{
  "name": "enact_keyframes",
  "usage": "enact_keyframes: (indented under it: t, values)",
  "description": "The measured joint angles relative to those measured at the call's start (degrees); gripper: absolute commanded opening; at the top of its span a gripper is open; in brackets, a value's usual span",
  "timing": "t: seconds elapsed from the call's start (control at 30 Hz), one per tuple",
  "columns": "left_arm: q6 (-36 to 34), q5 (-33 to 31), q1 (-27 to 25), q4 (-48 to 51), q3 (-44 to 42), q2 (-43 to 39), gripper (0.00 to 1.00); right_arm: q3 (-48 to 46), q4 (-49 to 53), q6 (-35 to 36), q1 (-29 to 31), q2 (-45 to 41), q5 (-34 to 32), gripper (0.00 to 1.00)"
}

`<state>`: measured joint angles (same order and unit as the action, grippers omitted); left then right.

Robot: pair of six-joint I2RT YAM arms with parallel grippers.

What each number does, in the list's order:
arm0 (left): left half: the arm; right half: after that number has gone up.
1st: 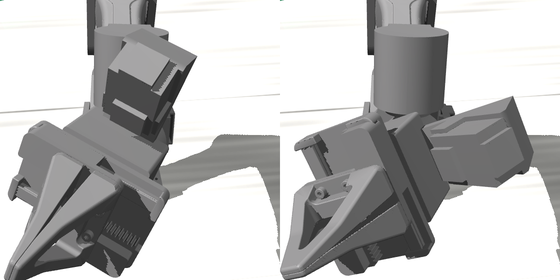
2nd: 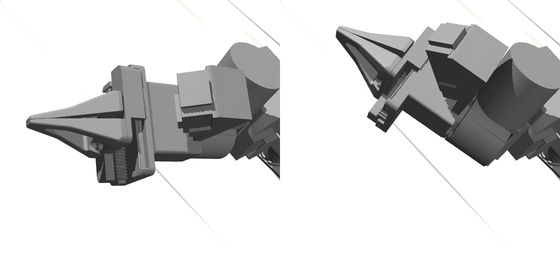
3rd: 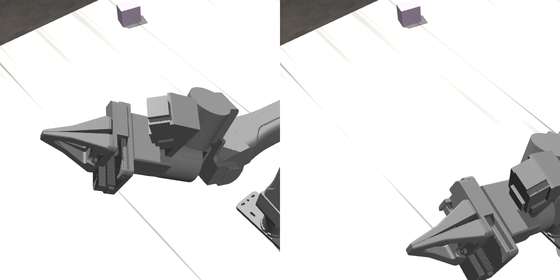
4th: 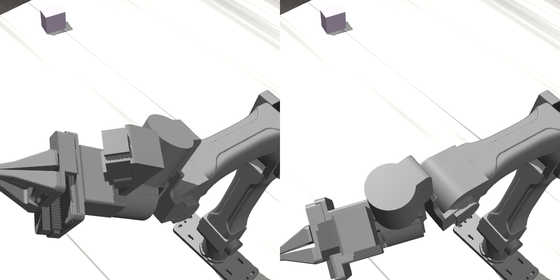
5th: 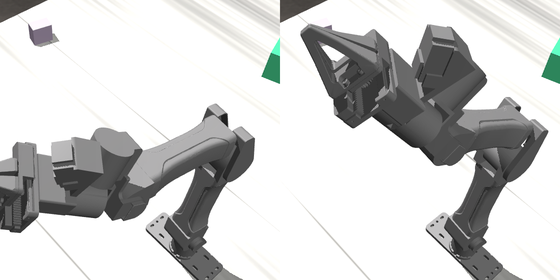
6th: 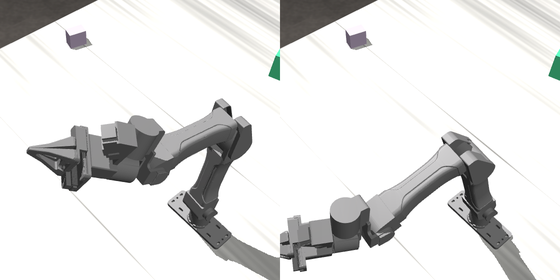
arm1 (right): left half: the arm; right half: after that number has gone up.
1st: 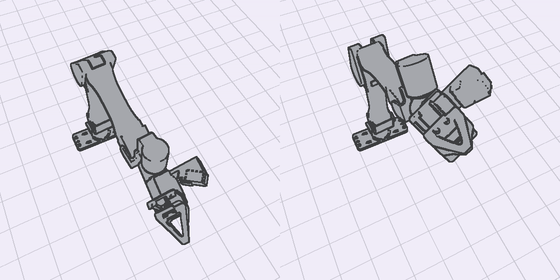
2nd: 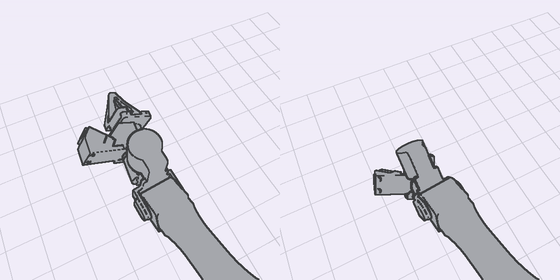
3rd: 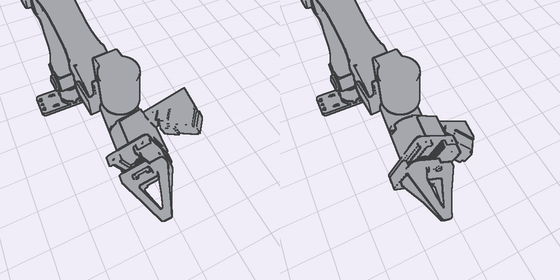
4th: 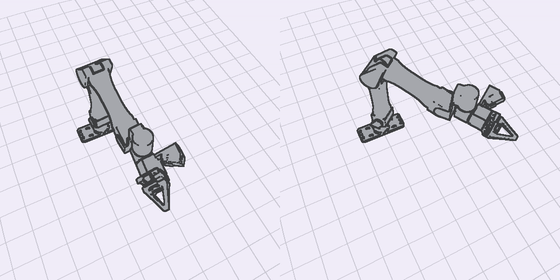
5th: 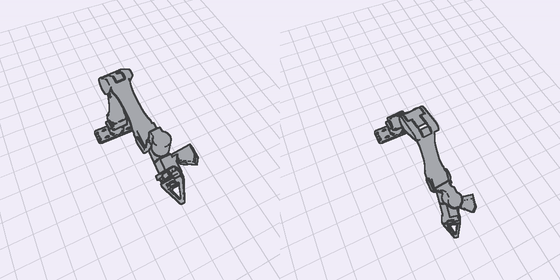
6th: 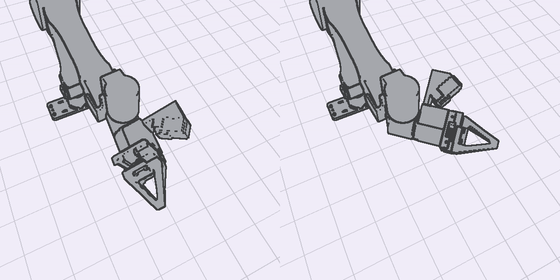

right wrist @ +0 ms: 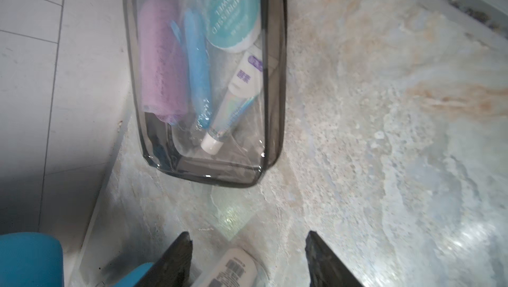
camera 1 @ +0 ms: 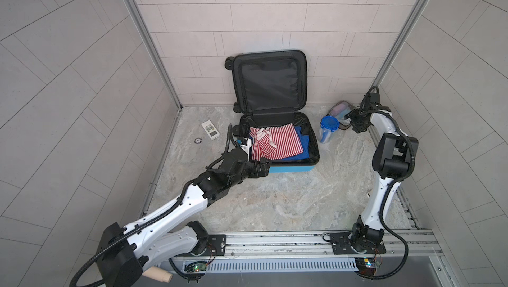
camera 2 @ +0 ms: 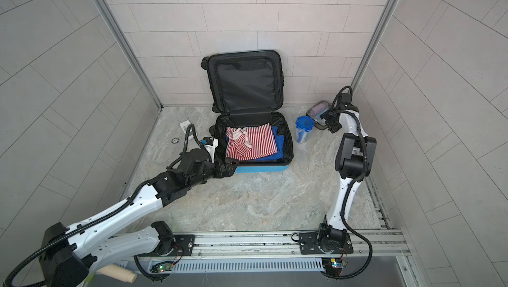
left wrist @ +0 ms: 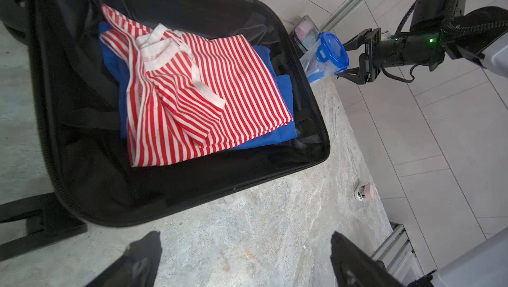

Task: Pack the luggage
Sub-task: 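Move the right gripper to the clear toiletry pouch while the left gripper withdraws, then grasp the clear toiletry pouch with the right gripper and drag it toward the robot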

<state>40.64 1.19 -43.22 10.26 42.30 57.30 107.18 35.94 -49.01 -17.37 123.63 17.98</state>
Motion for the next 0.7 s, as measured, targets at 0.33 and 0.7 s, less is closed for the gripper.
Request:
enact_keyframes:
  t: [0.33, 0.7]
  values:
    - [1.2, -5.7, 0.0, 2.9, -0.2, -6.6, 1.00, 1.6, -8.5, -2.8, 0.0, 8.1, 1.2, 0.67]
    - [2.0, -8.5, 0.0, 4.8, -1.0, -8.5, 1.00, 1.5, -14.7, -5.7, -0.1, 11.4, 2.4, 0.32]
